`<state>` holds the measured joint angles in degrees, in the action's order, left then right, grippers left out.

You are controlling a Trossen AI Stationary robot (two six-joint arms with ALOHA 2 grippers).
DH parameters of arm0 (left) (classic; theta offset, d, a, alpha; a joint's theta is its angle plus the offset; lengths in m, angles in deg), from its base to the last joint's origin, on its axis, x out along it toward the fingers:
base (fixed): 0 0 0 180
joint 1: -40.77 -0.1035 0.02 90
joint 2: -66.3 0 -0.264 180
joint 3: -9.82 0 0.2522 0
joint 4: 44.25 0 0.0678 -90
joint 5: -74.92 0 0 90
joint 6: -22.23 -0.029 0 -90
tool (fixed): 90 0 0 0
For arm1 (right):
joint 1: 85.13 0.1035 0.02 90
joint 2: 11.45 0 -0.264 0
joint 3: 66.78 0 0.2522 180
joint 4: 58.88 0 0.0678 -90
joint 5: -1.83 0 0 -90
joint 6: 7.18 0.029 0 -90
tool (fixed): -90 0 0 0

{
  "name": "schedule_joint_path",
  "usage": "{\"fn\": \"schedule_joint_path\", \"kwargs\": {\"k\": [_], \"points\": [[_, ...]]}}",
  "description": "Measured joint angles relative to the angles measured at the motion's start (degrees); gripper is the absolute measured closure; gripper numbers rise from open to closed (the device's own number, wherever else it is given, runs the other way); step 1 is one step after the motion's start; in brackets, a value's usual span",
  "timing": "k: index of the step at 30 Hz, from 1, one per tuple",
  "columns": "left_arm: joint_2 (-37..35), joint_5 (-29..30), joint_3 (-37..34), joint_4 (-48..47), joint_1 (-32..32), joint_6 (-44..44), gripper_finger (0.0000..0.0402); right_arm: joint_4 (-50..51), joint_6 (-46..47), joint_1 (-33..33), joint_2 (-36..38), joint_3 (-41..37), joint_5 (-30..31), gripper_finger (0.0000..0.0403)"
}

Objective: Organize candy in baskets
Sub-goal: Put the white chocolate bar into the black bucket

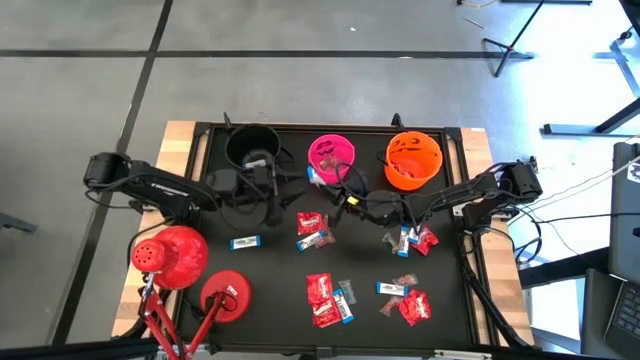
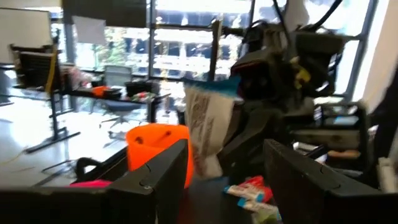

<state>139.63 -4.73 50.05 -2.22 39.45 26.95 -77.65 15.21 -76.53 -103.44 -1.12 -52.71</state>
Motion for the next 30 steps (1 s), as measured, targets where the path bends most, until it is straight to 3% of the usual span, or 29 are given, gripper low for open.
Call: {"fn": "schedule_joint_path", "kwargs": {"k": [6,13,25,30], "points": [[3.41,0.08,0.28,0.69,-0.07,1.21,0.0202,0.26,-0.13,0.00,0.00,0.00,-0.01,0.0400],[5.88,-0.14,5.56,-0.61,-0.07,-0.26,0.0202,-0.13,0.15,0.00,0.00,0.00,-0.19,0.0400],[7.07,8.56,8.52,-4.63,-0.05,-0.68,0.0202,1.46,0.78,0.04,0.00,0.00,-2.71,0.0400],[7.07,9.31,8.52,-5.09,-0.04,-0.62,0.0202,1.64,0.78,0.04,0.00,0.00,-3.15,0.0400]]}}
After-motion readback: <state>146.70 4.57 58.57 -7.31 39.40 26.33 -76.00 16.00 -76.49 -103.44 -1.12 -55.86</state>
